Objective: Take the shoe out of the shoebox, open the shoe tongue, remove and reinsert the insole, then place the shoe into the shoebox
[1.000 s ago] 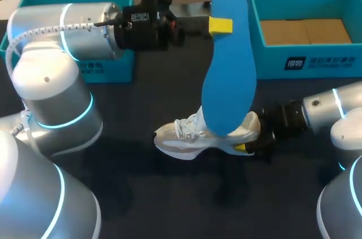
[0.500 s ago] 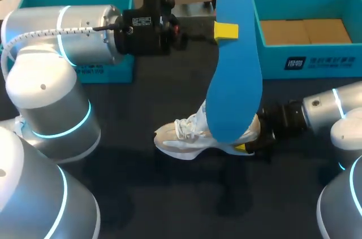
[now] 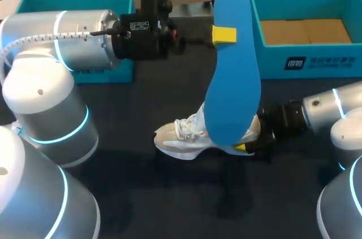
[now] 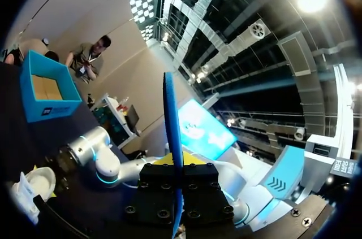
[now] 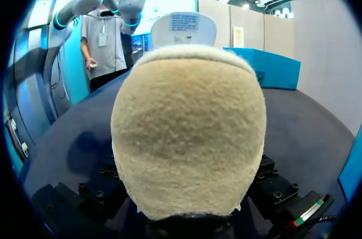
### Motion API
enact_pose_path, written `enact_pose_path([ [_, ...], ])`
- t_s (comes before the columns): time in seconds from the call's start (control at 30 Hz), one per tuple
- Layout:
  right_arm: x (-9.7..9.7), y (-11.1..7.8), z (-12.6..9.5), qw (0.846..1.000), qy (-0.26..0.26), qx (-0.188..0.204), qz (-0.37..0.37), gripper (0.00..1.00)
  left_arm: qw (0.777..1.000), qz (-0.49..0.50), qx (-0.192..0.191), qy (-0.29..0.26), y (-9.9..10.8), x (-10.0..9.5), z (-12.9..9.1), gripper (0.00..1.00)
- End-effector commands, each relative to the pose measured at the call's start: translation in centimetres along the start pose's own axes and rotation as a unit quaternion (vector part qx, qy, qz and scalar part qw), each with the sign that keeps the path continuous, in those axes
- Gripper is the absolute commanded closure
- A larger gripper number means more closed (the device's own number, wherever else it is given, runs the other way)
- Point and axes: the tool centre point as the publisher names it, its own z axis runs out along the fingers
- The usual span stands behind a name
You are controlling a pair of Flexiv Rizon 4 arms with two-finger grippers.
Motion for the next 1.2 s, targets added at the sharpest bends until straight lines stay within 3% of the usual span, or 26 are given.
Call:
enact_pose_path([
  [0.03,0.1,0.0,0.1,1.0,-0.001,0.001,0.0,1.0,1.0,-0.002,0.004,-0.004,0.2,0.0,0.4,1.0],
  [0.33,0.1,0.0,0.1,1.0,-0.001,0.001,0.0,1.0,1.0,-0.003,0.001,-0.011,-1.1,-2.3,0.6,1.0],
  [0.77,0.1,0.0,0.1,1.0,-0.001,0.001,0.0,1.0,1.0,0.007,-0.003,-0.006,-3.0,-3.4,-0.2,1.0],
  [1.2,0.1,0.0,0.1,1.0,-0.001,0.001,0.0,1.0,1.0,-0.009,-0.01,0.003,-3.5,-3.7,-0.4,1.0],
])
